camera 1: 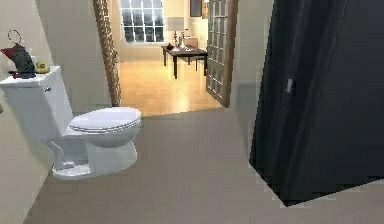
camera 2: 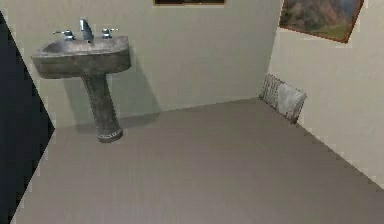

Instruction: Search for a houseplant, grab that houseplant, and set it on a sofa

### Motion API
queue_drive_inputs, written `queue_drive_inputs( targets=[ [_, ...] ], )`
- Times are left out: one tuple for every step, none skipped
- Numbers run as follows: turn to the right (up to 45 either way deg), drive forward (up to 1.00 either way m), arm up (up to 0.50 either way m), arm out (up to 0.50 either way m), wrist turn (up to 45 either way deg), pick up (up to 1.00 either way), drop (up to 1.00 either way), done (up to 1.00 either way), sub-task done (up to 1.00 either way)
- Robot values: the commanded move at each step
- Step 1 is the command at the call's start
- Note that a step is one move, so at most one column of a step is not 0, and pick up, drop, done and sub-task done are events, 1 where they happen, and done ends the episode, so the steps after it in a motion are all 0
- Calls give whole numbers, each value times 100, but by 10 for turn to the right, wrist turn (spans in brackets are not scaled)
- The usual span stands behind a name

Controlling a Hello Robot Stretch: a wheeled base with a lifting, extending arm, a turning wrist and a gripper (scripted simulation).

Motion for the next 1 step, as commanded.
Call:
queue_drive_inputs(
  targets=[
    [450,0,0,0,0,0,0,0,0]
  ],
)
